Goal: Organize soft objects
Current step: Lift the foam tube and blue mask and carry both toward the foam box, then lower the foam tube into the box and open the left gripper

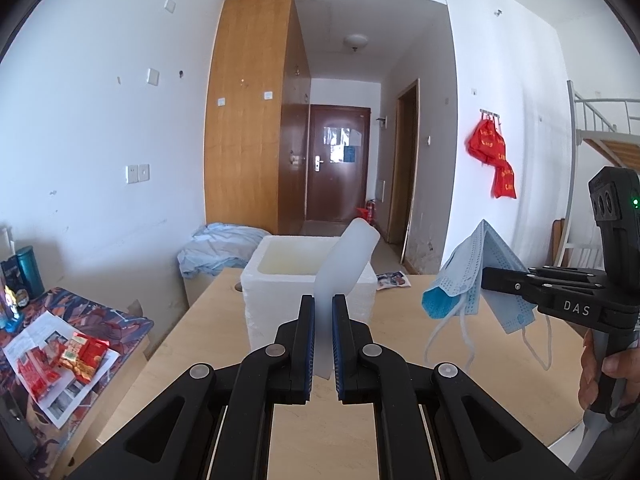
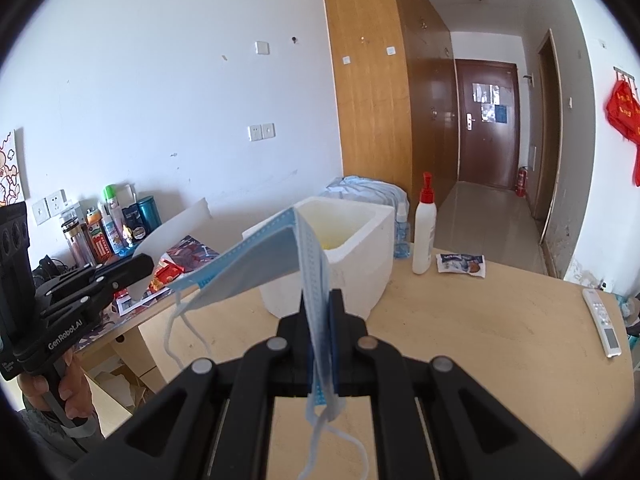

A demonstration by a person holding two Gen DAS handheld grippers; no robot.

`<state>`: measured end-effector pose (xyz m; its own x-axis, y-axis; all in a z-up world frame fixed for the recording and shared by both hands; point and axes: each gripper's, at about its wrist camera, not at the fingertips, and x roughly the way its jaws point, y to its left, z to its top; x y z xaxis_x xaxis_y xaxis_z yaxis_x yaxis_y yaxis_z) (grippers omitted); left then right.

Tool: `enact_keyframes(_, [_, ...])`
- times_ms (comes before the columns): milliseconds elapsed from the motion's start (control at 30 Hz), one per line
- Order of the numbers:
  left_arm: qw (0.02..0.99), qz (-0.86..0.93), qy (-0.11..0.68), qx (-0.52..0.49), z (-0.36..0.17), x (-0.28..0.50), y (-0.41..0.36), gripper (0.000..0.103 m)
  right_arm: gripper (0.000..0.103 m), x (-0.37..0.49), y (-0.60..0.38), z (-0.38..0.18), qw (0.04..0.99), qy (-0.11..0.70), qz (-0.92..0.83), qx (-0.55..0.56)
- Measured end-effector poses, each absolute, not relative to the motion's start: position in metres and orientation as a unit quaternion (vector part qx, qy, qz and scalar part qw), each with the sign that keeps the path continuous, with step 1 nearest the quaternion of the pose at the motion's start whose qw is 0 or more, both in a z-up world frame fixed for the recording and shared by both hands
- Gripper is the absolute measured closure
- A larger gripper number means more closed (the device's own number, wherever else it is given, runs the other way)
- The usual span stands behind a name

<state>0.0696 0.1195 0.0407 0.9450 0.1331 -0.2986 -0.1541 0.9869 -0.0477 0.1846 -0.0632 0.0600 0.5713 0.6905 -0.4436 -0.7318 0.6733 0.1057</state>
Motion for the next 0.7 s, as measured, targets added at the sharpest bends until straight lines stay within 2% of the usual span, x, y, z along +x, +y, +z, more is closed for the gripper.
enact_keyframes(700, [0.981, 0.081, 0.175, -0.037, 0.051, 0.14, 0.16, 0.095, 0.094, 0.242, -0.013, 0.068, 0.877, 0.254, 0.403, -0.059])
